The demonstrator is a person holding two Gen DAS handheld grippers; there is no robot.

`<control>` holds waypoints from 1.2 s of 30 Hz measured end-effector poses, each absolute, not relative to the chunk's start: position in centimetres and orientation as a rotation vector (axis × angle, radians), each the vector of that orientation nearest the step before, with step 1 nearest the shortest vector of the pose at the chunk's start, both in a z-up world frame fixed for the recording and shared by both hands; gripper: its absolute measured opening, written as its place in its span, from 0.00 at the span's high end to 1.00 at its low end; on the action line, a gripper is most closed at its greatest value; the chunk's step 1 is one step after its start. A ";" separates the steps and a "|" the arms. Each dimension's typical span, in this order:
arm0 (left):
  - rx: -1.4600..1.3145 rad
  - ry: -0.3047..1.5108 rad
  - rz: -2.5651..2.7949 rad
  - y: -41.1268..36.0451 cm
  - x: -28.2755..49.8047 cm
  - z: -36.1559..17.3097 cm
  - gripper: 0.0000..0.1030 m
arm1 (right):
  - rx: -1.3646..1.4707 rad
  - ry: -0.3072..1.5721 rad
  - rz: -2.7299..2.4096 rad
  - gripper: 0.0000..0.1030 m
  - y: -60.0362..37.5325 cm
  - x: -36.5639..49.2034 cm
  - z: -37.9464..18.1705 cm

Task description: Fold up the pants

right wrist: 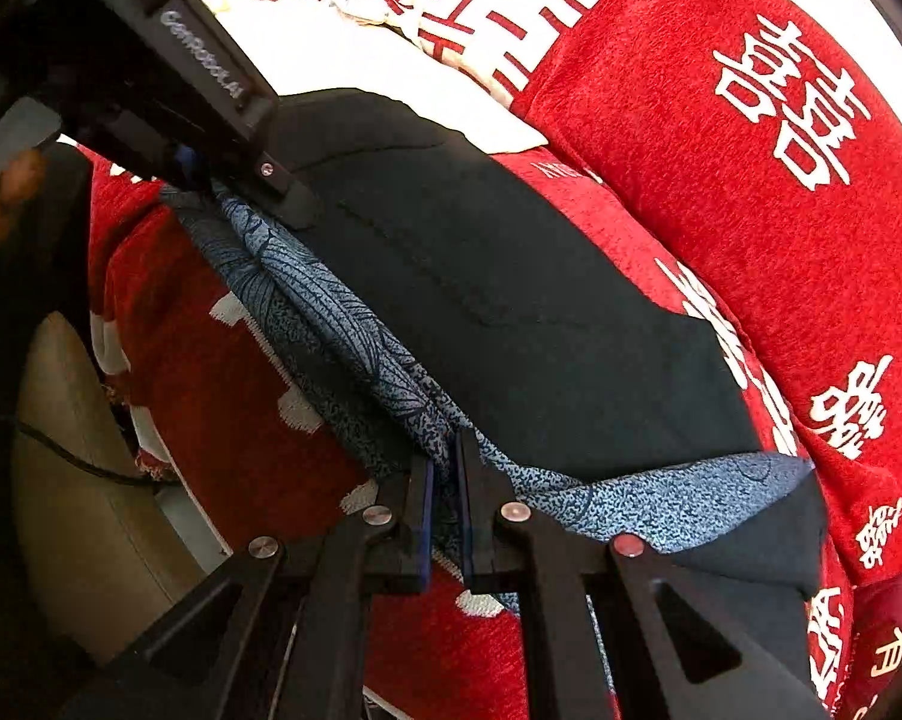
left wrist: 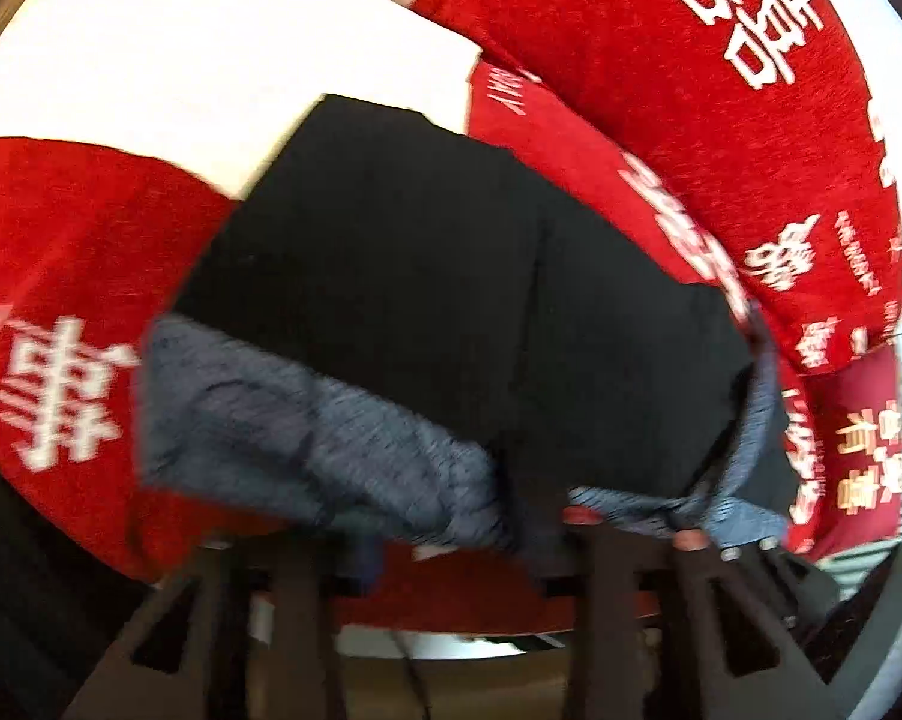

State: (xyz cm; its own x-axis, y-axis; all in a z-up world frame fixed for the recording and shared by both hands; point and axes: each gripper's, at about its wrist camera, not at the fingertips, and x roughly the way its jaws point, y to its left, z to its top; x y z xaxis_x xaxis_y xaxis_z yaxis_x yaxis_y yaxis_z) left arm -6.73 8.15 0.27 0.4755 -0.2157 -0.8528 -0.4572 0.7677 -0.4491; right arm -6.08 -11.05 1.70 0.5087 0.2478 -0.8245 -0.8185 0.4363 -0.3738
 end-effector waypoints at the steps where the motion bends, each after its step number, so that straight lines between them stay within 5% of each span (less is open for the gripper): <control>1: -0.704 1.092 0.181 8.2 -7.3 0.5 0.44 | -0.892 0.765 0.753 0.88 -11.1 -6.4 2.0; 7: -0.694 1.047 0.289 11.2 -11.3 2.5 0.44 | -0.717 0.835 0.858 0.65 -12.8 -5.5 6.1; 10: -0.674 0.995 0.313 11.9 -10.6 4.1 0.44 | -0.528 0.845 0.832 0.41 -13.2 -2.4 7.9; 20: -0.443 1.165 0.200 4.6 -2.7 1.4 0.42 | -0.318 1.097 0.638 0.40 -15.2 2.6 2.5; 24: -0.383 1.157 0.213 3.5 -2.7 0.8 0.14 | -0.213 1.058 0.610 0.40 -19.2 3.1 5.3; 27: -0.368 1.171 0.217 3.1 -2.6 0.5 0.11 | -0.173 0.989 0.457 0.19 -22.0 6.5 7.7; 36: -0.360 1.186 0.243 2.4 -2.5 0.2 0.01 | 0.002 1.210 -0.103 0.15 -29.0 23.8 4.7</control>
